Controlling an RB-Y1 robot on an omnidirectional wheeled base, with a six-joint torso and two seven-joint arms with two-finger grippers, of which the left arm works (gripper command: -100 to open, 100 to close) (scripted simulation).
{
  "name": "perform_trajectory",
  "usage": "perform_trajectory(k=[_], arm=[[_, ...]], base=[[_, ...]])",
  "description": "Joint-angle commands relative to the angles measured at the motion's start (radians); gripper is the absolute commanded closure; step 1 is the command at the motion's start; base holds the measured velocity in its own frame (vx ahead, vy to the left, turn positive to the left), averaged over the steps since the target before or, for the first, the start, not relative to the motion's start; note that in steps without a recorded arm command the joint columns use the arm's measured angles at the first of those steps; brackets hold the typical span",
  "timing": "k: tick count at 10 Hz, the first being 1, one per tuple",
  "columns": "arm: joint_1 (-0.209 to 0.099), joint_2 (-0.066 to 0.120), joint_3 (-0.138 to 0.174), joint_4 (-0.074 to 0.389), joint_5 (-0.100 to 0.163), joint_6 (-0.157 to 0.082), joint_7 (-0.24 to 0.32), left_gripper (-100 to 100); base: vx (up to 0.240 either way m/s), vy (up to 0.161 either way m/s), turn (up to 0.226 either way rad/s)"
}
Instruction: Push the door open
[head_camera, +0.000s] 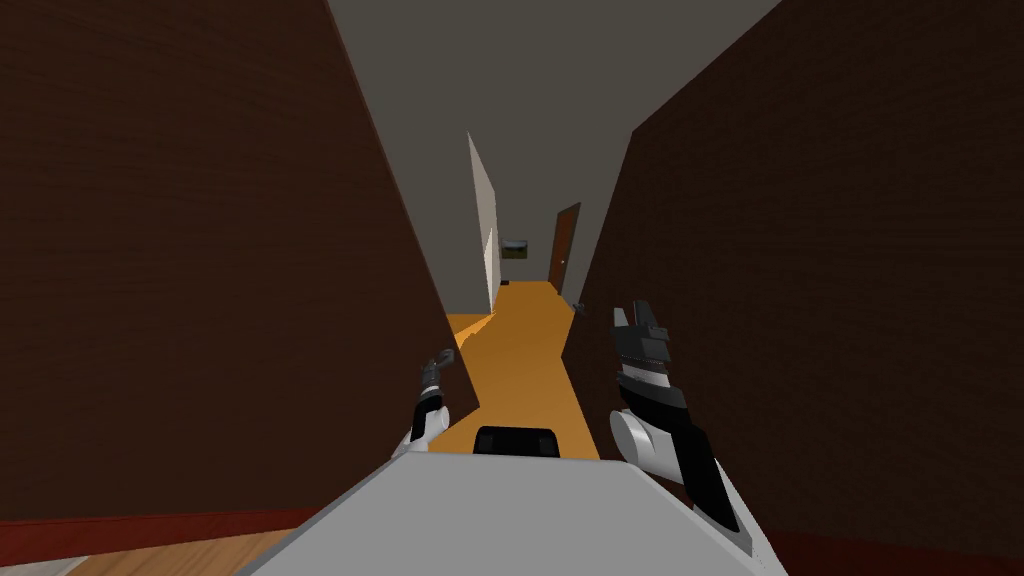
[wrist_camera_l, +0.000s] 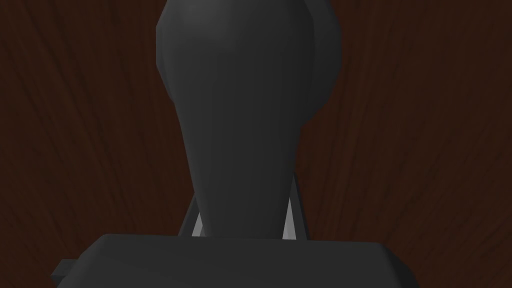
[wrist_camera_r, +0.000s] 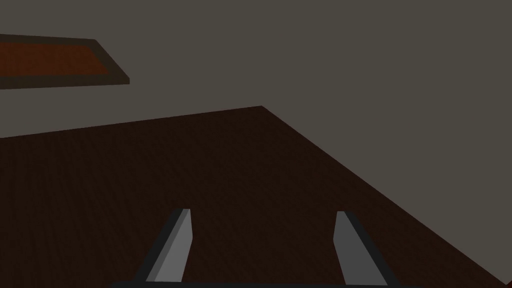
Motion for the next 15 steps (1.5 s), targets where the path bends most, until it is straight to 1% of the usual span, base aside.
perform_trajectory(k=[1,4,8,12,13,15], arm=[[-0.001,0.009,0.004,0.006,0.000,-0.004,0.008,100],[0.005,0.026,0.013,0.017,0.000,-0.009,0.024,100],[0.017,0.056,0.029,0.038,-0.001,-0.018,0.056,100],[0.031,0.092,0.050,0.063,-0.001,-0.029,0.095,100],[0.036,0.106,0.058,0.073,-0.002,-0.034,0.111,100],[0.044,0.124,0.069,0.087,-0.002,-0.040,0.131,100]], base=[[0.192,-0.003,0.070],[0.201,-0.007,0.071],[0.190,0.015,0.077],[0.213,-0.014,0.110],[0.221,-0.013,0.132],[0.231,-0.013,0.122]])
